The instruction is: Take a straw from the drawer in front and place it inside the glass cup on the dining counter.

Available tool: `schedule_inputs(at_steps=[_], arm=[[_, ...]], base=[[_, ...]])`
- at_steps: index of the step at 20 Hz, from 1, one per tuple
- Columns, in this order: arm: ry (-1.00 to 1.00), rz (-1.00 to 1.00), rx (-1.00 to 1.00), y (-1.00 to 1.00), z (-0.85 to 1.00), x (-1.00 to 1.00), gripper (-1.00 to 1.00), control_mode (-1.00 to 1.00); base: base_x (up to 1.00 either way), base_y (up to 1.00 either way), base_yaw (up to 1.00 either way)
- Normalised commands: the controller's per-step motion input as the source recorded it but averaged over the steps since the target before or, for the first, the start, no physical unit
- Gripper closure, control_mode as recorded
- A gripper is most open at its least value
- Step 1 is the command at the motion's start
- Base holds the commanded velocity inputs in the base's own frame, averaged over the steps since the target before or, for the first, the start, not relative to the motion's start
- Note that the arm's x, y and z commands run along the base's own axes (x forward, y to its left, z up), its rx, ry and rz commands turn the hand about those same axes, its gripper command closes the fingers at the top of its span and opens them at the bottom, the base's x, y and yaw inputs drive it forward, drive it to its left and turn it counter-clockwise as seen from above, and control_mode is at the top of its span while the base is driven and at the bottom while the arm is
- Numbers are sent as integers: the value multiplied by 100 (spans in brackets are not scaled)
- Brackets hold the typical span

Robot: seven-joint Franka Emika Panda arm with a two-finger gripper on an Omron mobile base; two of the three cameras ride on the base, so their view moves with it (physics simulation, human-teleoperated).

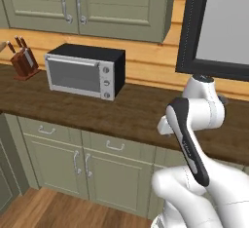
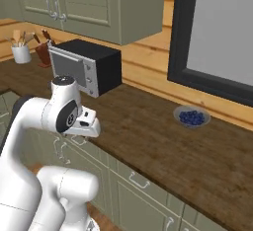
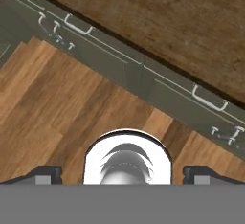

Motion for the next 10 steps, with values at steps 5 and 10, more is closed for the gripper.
schedule_inputs(at_steps=[5, 10], arm=[[0, 12, 0, 0, -14, 0, -100, -100], [13, 14, -2, 71, -40, 59, -100, -100]], base=[[0, 0, 25], [0, 0, 0]])
